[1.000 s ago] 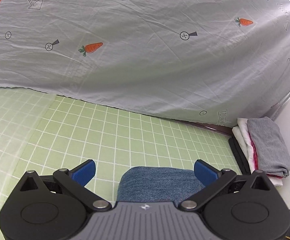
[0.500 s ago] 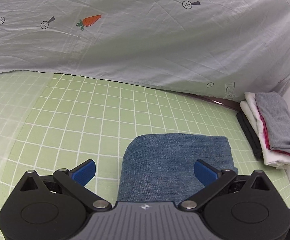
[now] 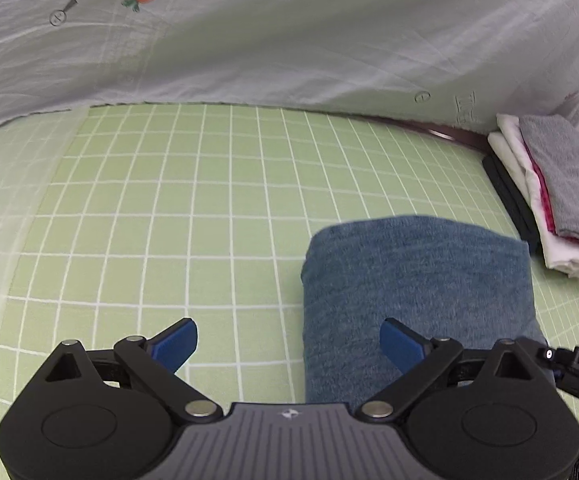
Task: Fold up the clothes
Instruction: 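Fold the jeans over with the left tool while the right tool grasps the bundle, then carry the folded jeans with both tools toward the shirt stack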
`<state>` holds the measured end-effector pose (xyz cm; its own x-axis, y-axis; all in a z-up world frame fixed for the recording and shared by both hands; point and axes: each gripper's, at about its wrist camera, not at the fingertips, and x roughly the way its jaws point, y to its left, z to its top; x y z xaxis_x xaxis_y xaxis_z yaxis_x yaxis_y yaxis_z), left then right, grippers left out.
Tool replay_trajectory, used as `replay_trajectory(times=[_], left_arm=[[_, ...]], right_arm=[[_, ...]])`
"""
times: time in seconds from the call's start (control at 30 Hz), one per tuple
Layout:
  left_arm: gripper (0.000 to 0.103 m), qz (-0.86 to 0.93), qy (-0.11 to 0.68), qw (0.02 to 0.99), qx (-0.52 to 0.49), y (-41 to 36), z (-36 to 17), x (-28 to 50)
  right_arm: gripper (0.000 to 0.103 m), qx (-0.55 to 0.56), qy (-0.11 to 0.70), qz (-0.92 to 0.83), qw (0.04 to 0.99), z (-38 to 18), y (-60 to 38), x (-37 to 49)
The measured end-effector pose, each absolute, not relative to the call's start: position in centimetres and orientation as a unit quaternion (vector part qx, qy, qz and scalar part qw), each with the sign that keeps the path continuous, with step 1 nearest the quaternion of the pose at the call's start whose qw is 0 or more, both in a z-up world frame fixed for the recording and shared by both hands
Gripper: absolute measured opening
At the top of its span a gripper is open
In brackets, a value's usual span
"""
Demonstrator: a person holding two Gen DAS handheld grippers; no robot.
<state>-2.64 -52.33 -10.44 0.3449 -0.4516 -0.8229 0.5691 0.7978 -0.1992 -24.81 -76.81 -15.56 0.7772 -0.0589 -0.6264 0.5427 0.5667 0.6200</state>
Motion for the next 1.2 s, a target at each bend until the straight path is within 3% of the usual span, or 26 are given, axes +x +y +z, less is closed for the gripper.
replay_trajectory(times=[0.03,0.07,0.13,0.5,0.63,0.83,0.93,0.97,1.03,1.1,1.2], left_arm=[[0.096,-0.318,0.487,0.810,0.072,-52.7,-11.0,-2.9],[0.096,-0.318,0.488,0.809,0.075,-53.0,-11.3,-3.0],[0.096,-0.321,0.495,0.805,0.061,-53.2,-11.8,-2.7],[0.097,-0.360,0.555,0.750,0.002,-52.2,-13.2,-1.5],[0.103,-0.402,0.568,0.718,0.016,-52.6,-14.5,-1.9],[0.102,-0.466,0.582,0.667,-0.002,-54.1,-16.3,-2.1],[0.100,-0.467,0.577,0.670,-0.010,-55.1,-16.3,-2.5],[0.097,-0.461,0.574,0.677,-0.002,-55.3,-16.1,-2.8],[0.077,-0.455,0.568,0.686,0.009,-55.6,-15.6,-3.2],[0.067,-0.453,0.566,0.689,-0.002,-55.2,-14.7,-3.3],[0.061,-0.458,0.550,0.698,0.003,-54.8,-13.3,-4.0]], right_arm=[[0.045,0.430,0.277,-0.180,0.840,-15.6,-76.9,-24.8],[0.064,0.430,0.277,-0.178,0.840,-15.7,-77.0,-24.8],[0.073,0.429,0.288,-0.171,0.839,-16.2,-77.1,-24.6],[0.089,0.467,0.299,-0.117,0.824,-18.7,-78.1,-23.7],[0.103,0.465,0.299,-0.093,0.828,-18.8,-77.8,-22.6],[0.103,0.452,0.299,-0.083,0.836,-18.8,-76.6,-20.9],[0.087,0.455,0.298,-0.102,0.833,-18.5,-75.5,-20.4],[0.082,0.460,0.296,-0.109,0.830,-18.4,-75.2,-20.4],[0.074,0.457,0.290,-0.123,0.832,-17.7,-74.4,-20.5],[0.068,0.456,0.280,-0.137,0.834,-16.9,-73.5,-20.8],[0.060,0.470,0.257,-0.149,0.831,-16.1,-72.3,-21.7]])
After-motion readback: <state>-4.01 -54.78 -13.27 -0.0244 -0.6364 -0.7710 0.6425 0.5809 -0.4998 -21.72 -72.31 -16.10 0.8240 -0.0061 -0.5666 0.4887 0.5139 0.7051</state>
